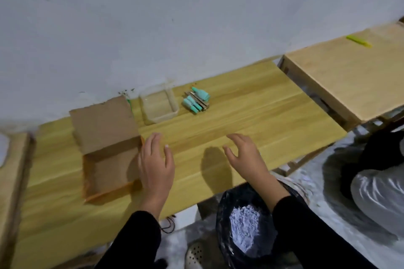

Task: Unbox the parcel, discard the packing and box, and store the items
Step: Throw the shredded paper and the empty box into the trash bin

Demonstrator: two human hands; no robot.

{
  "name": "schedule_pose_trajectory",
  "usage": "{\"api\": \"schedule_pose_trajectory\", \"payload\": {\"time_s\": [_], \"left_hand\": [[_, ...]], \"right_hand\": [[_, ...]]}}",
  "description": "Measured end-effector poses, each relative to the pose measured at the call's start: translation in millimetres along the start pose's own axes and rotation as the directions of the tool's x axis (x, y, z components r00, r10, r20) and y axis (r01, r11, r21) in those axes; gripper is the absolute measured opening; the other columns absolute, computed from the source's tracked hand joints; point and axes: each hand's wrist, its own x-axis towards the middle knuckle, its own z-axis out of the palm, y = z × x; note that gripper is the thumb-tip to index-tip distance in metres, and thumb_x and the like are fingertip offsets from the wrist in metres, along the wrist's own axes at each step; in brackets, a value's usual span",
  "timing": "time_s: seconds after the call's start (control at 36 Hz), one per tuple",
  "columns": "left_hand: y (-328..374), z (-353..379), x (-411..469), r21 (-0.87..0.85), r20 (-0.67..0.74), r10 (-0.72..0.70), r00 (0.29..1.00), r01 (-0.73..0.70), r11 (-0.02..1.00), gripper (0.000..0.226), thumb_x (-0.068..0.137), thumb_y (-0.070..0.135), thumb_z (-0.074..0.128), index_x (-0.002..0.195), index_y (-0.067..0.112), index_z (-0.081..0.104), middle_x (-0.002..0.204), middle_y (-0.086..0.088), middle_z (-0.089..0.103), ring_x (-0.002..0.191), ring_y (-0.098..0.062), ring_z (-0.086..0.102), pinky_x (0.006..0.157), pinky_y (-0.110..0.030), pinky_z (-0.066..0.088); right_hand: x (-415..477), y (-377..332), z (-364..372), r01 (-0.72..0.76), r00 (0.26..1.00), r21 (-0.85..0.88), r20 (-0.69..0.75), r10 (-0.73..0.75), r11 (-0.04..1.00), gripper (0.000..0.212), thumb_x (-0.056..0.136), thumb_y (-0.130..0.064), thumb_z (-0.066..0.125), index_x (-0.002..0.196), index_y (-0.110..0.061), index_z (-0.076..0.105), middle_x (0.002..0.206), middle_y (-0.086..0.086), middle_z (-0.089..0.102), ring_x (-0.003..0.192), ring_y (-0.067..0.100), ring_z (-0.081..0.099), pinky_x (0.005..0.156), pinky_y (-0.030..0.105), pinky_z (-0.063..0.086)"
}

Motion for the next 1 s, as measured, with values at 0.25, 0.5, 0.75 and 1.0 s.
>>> {"api": "schedule_pose_trajectory", "payload": {"time_s": [0.25,0.5,0.75,1.0], "left_hand": [[-141.7,-79.0,22.1,-0.107,-0.202,-0.440,0.875,0.427,0.898,0.059,0.085,0.034,0.044,0.133,-0.002,0.042,0.130,-0.026,0.049,0.120,-0.040,0.046,0.100,-0.044,0.037],[-192.2,-68.9,24.4,-0.315,0.237,-0.552,0.800,0.601,0.735,0.052,0.097,0.026,0.045,0.144,0.011,0.029,0.146,0.002,0.033,0.138,-0.020,0.030,0.104,-0.024,0.027],[-173.8,-57.7,36.2,-0.398,0.337,-0.525,0.781,0.624,0.672,0.038,0.101,0.016,0.034,0.137,0.010,0.041,0.130,-0.006,0.049,0.118,-0.015,0.046,0.091,-0.022,0.034],[-100.1,-22.6,20.3,-0.227,0.476,-0.401,0.783,0.550,0.804,0.044,0.101,0.028,0.032,0.143,0.015,0.033,0.147,-0.009,0.039,0.135,-0.027,0.036,0.104,-0.030,0.030]], "right_hand": [[32.0,-135.7,101.8,0.127,0.922,0.184,0.340,-0.185,0.975,0.050,0.092,-0.032,0.051,0.138,-0.016,0.037,0.141,0.007,0.042,0.129,0.023,0.040,0.103,0.032,0.035],[40.8,-159.9,163.8,-0.048,0.903,0.268,0.423,-0.072,0.962,0.072,0.092,-0.029,0.050,0.148,-0.021,0.005,0.154,0.002,0.020,0.139,0.020,0.026,0.111,0.030,0.026],[43.5,-143.9,160.5,-0.099,0.924,0.286,0.383,-0.019,0.953,0.066,0.091,-0.009,0.043,0.147,-0.027,0.012,0.146,0.002,0.035,0.132,0.020,0.037,0.110,0.034,0.034],[19.9,-85.9,98.6,-0.227,0.955,0.243,0.247,0.167,0.943,0.070,0.087,-0.005,0.044,0.146,-0.028,0.016,0.141,0.006,0.045,0.122,0.026,0.048,0.097,0.039,0.046]]}}
